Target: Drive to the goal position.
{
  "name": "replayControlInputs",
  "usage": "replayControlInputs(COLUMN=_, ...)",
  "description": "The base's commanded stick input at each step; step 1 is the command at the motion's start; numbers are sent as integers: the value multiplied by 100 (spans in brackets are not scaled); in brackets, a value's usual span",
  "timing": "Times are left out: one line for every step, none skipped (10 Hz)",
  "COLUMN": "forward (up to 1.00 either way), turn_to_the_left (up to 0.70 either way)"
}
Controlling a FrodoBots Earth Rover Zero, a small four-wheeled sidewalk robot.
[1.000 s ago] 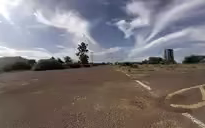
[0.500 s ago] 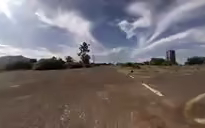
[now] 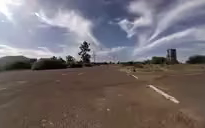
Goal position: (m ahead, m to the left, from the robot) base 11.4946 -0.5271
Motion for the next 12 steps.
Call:
replayControlInputs(forward=100, turn_to_the_left=0)
replayControlInputs(forward=100, turn_to_the_left=0)
replayControlInputs(forward=100, turn_to_the_left=0)
replayControlInputs(forward=100, turn_to_the_left=0)
replayControlInputs(forward=100, turn_to_the_left=0)
replayControlInputs(forward=100, turn_to_the_left=0)
replayControlInputs(forward=100, turn_to_the_left=0)
replayControlInputs(forward=100, turn_to_the_left=0)
replayControlInputs(forward=100, turn_to_the_left=0)
replayControlInputs(forward=100, turn_to_the_left=0)
replayControlInputs(forward=100, turn_to_the_left=0)
replayControlInputs(forward=100, turn_to_the_left=0)
